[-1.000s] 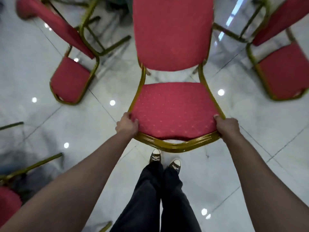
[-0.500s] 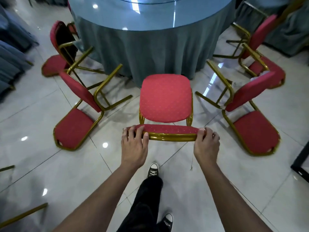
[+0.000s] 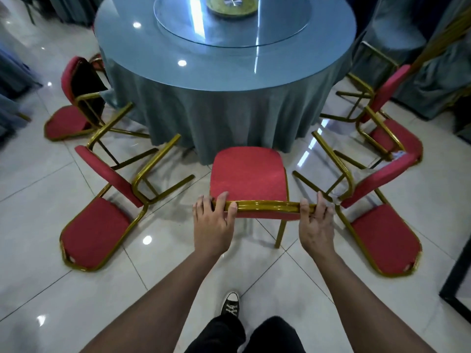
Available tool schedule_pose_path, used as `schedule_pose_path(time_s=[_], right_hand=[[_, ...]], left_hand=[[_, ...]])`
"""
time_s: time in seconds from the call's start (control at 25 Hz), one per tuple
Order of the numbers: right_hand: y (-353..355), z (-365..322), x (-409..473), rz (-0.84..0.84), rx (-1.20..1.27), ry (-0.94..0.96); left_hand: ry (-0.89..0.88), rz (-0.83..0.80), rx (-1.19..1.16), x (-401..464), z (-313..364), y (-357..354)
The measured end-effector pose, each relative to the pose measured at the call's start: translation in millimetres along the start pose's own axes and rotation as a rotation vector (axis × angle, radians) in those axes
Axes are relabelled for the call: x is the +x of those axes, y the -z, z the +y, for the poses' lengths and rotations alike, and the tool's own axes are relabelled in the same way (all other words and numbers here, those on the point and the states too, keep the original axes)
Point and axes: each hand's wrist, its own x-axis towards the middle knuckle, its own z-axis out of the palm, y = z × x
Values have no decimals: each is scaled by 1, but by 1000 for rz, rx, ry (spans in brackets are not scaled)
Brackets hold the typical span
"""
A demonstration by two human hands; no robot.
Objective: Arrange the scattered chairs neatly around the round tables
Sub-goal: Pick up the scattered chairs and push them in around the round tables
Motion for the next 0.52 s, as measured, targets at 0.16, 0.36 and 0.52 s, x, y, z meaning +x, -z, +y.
schedule_pose_path(time_s=[0.16, 0.36, 0.52], right_hand=[[-3, -11, 36, -69, 78, 12], [-4, -41, 106, -178, 50, 11], [-9, -56, 141, -180, 48, 42]], left_hand=[[28, 16, -33, 32, 5, -3], [80, -32, 9, 99, 18, 4], [98, -52, 47, 134, 29, 10]])
